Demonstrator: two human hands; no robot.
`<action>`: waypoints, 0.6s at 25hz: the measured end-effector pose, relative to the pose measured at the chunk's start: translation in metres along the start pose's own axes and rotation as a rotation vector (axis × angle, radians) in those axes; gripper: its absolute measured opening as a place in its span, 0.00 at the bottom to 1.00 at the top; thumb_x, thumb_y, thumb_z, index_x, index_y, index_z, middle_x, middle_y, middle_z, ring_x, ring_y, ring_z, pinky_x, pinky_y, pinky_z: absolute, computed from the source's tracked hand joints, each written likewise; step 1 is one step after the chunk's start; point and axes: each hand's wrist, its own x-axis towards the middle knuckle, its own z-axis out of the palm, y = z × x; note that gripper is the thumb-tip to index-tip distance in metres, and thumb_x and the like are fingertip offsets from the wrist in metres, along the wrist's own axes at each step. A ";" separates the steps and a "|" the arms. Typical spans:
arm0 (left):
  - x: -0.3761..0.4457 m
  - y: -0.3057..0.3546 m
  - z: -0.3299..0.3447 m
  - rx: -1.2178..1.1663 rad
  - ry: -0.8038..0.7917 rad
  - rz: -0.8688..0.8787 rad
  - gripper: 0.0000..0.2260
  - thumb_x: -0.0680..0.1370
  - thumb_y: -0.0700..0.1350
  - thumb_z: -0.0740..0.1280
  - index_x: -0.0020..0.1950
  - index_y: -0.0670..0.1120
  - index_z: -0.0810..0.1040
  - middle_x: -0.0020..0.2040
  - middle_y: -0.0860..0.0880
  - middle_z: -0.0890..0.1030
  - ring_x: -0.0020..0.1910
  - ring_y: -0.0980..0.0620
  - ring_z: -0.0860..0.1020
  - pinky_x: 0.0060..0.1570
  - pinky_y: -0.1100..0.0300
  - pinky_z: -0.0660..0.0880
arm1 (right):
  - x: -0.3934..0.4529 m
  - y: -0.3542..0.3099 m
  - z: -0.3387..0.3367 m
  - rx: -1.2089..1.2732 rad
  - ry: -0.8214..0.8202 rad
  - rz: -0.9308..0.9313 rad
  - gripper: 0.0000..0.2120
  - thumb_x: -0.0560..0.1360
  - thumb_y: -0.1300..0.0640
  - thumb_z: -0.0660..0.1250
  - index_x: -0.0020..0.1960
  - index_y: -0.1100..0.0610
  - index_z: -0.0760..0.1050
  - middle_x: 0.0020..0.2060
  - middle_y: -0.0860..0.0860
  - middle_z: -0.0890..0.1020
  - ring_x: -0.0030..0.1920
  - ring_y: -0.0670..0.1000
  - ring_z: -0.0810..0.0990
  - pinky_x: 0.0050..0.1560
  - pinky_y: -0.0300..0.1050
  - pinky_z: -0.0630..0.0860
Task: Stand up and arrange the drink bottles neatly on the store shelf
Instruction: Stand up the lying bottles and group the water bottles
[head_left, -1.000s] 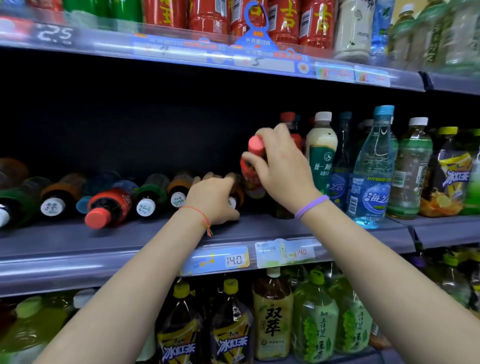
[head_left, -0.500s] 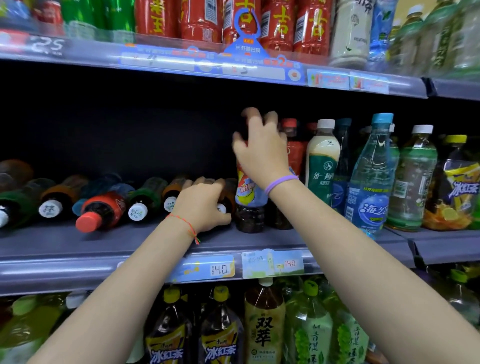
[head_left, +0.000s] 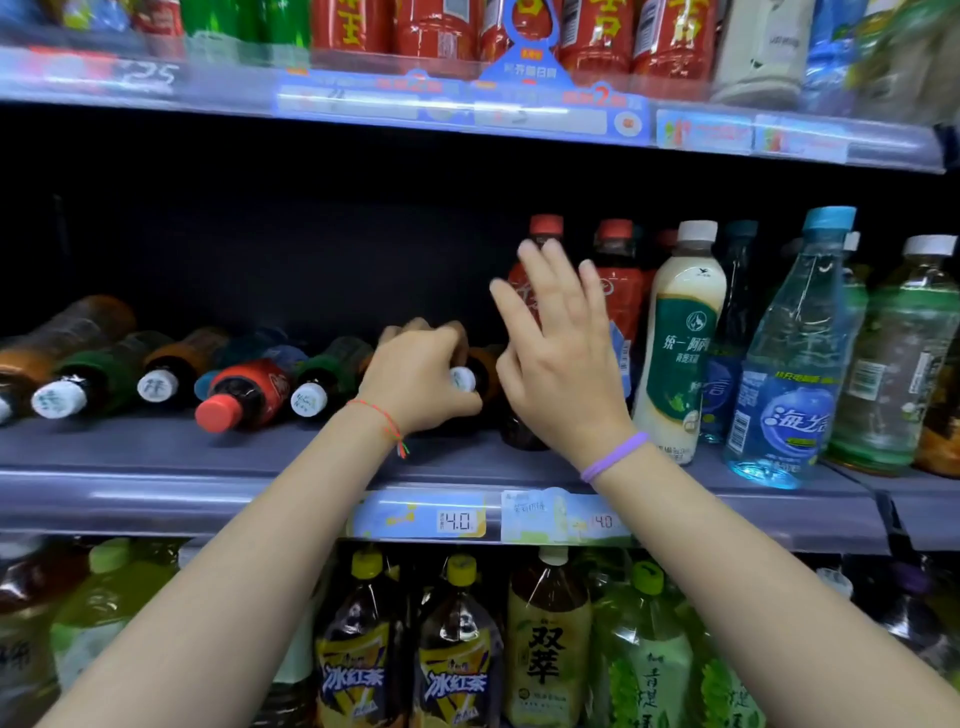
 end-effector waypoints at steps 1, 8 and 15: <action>0.000 -0.002 -0.007 -0.121 0.060 -0.022 0.18 0.64 0.56 0.74 0.43 0.49 0.70 0.36 0.52 0.75 0.46 0.46 0.74 0.47 0.55 0.65 | -0.004 -0.003 -0.001 0.084 -0.007 -0.020 0.22 0.70 0.63 0.62 0.64 0.63 0.76 0.66 0.63 0.75 0.70 0.65 0.69 0.74 0.63 0.58; -0.007 0.005 -0.080 -0.607 0.426 0.072 0.11 0.72 0.53 0.73 0.46 0.48 0.76 0.38 0.51 0.80 0.39 0.51 0.76 0.42 0.56 0.74 | 0.010 -0.040 0.001 0.417 -0.173 0.257 0.33 0.70 0.44 0.72 0.69 0.56 0.67 0.59 0.49 0.77 0.62 0.53 0.73 0.76 0.52 0.49; -0.015 -0.044 -0.047 -0.125 -0.282 -0.106 0.11 0.79 0.57 0.60 0.52 0.53 0.77 0.50 0.48 0.81 0.52 0.41 0.79 0.47 0.53 0.74 | 0.026 -0.051 -0.014 0.093 -0.058 0.444 0.41 0.71 0.34 0.67 0.74 0.57 0.62 0.50 0.54 0.77 0.50 0.57 0.74 0.56 0.56 0.65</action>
